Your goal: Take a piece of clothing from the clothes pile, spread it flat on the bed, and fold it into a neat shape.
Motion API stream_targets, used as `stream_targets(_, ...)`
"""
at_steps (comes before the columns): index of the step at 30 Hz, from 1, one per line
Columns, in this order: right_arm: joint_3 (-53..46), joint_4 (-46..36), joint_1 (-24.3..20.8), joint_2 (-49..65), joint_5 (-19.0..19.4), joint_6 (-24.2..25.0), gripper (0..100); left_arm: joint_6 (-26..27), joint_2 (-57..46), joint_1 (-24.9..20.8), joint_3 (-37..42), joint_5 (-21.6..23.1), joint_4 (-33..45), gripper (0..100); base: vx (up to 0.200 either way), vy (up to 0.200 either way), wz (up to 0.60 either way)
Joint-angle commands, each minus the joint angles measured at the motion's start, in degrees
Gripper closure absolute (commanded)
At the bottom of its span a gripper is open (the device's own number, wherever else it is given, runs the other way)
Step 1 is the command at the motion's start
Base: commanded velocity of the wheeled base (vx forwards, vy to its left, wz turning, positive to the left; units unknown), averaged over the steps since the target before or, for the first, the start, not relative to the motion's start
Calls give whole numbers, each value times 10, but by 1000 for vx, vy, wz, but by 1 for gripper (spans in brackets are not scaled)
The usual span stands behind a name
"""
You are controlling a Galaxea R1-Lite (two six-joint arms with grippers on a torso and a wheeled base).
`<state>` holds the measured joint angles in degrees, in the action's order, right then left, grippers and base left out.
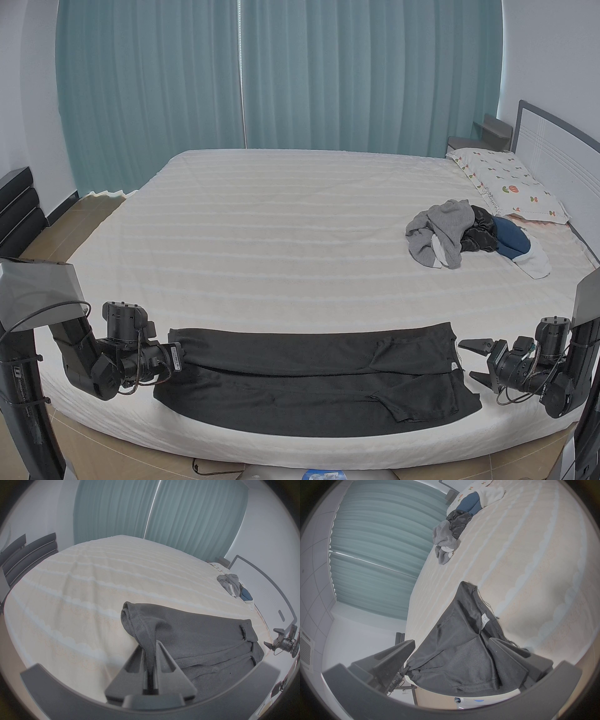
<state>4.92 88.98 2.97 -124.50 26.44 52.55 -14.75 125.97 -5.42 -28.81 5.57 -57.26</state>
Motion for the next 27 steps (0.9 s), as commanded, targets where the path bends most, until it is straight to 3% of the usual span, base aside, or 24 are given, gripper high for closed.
stream_targets(1,0,8,0,1,0,0,0,-1,4,1,-2,1,0,100,0,0,0)
stream_targets(10,1,8,4,2,0,1,0,-3,17,1,-14,1,-1,100,0,0,0)
stream_targets(24,1,8,8,3,0,1,0,-50,12,-10,-21,0,-1,100,0,0,0)
stream_targets(27,1,8,8,3,0,1,0,-58,6,-15,-20,0,0,100,0,-200,0)
